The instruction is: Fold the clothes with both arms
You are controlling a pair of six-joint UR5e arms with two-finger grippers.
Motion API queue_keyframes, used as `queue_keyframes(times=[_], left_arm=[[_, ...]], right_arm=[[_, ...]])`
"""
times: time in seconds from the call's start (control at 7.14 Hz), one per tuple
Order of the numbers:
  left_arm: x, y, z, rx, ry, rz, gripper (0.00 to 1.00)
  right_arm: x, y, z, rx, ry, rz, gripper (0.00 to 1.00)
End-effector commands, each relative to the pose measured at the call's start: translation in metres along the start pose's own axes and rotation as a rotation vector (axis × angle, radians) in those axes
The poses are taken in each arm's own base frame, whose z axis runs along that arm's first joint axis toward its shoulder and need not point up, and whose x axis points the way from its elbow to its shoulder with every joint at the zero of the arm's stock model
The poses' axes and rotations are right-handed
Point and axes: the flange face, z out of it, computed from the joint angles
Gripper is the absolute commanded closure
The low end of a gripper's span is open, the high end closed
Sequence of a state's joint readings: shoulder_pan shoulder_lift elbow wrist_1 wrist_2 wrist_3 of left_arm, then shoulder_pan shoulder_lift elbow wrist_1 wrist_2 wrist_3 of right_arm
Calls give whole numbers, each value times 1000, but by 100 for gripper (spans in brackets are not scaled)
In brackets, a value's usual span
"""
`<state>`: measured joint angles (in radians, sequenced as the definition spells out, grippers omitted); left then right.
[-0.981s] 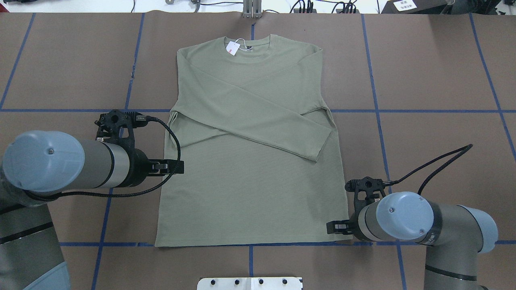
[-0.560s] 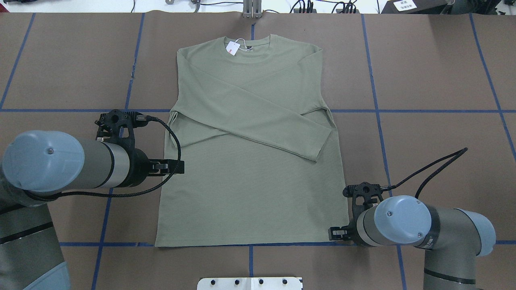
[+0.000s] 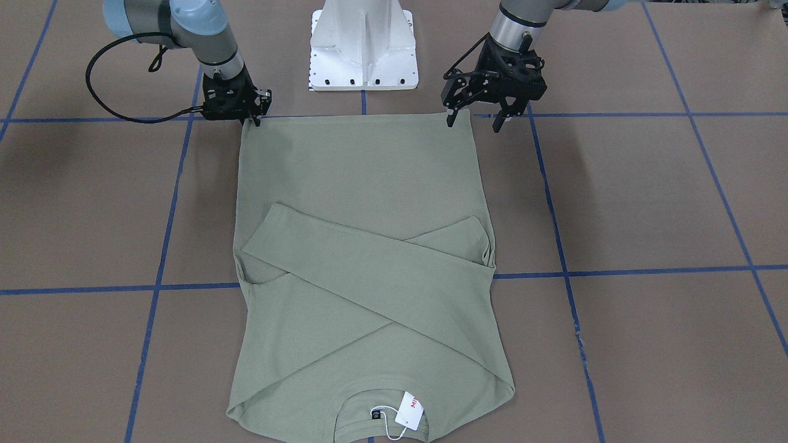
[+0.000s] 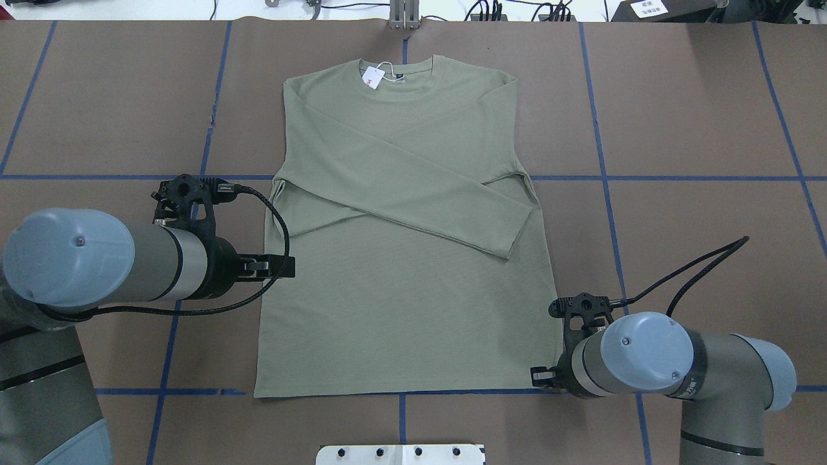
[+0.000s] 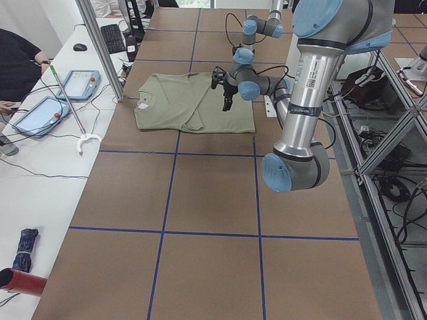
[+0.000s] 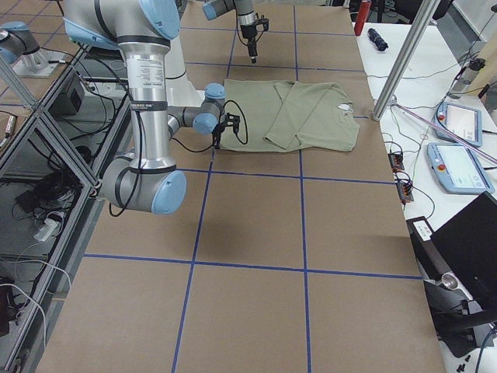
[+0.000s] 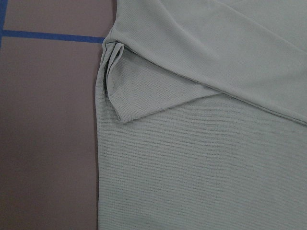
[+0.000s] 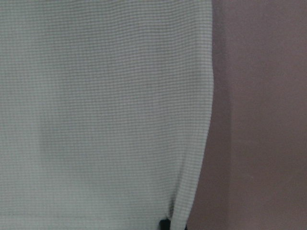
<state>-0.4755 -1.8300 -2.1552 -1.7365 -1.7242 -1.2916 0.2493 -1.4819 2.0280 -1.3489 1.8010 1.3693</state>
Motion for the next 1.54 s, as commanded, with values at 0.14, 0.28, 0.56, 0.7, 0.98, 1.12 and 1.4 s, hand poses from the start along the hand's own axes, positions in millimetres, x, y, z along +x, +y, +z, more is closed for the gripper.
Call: queue_keyframes(times=[0.14,0.28,0.56,0.7,0.98,1.12,1.4], left_arm=[[-1,0,2,-1,-4,-2,1],[-4,1,8,-7,-17,-9,1],[1,33,25,-70,-33,-120,1],[14,91,49,-159,-59,-188,1],[12,145,83,-180,-135,-244,1],[8,156,95,-188,-164,-264,3],[-5,157,103,-184,-196,-258,8]], right_arm=[[-6,0,-10,6,-26,83,100],[-8,2,-22,10,-46,92,100],[-12,0,-36,32,-71,97,100],[-12,-4,-38,51,-77,101,100],[-10,-14,-46,67,-87,112,100],[-9,-16,-47,70,-88,116,100],[-8,-20,-49,77,-90,122,100]])
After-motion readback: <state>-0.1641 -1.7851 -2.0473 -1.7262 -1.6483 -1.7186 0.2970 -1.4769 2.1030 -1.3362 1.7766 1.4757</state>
